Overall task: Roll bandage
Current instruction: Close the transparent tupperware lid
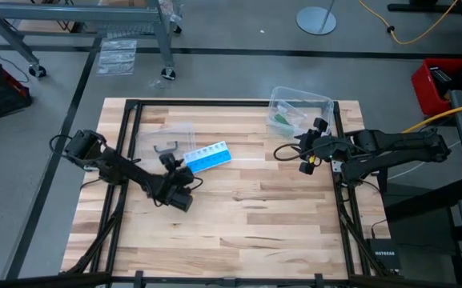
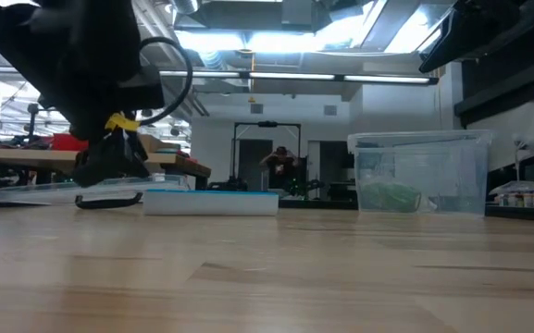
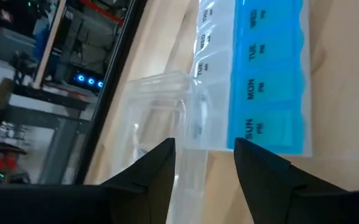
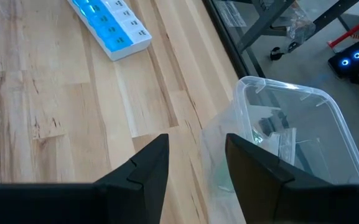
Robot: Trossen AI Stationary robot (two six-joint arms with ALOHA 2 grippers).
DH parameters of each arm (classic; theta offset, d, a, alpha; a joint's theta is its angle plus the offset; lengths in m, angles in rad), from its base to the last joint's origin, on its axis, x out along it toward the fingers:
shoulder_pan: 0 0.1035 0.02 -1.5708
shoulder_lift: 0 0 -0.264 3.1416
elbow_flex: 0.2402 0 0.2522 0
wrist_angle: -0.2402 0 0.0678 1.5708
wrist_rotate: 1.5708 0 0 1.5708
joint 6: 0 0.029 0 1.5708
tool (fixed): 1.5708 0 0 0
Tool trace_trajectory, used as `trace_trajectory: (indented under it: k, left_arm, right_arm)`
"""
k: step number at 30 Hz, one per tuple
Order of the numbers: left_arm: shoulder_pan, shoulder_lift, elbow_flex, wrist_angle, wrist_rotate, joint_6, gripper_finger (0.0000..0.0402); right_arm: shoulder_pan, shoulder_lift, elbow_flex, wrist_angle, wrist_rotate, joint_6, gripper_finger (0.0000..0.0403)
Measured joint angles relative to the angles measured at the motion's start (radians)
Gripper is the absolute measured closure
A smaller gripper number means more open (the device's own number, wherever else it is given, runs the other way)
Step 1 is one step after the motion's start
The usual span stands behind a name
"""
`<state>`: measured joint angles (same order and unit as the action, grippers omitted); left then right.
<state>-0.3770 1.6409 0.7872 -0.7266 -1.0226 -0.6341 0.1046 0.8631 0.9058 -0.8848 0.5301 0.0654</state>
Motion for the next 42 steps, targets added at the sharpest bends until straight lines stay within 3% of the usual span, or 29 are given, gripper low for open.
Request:
trace_trajectory:
  k: [9, 27, 42]
  left_arm:
    - [0.059, 0.0, 0.0, 0.004, 0.115, 0.093, 0.0245]
    - [0.151, 0.0, 0.0, 0.002, 0.134, 0.173, 0.0245]
    - [0.157, 0.0, -0.049, 0.006, 0.175, 0.186, 0.0245]
  right_arm:
    - [0.0, 0.0, 0.0, 0.0, 0.0, 0.0, 0.024]
    - [0.0, 0.0, 0.0, 0.0, 0.0, 0.0, 0.024]
    - [0.0, 0.0, 0.0, 0.0, 0.0, -0.001, 0.024]
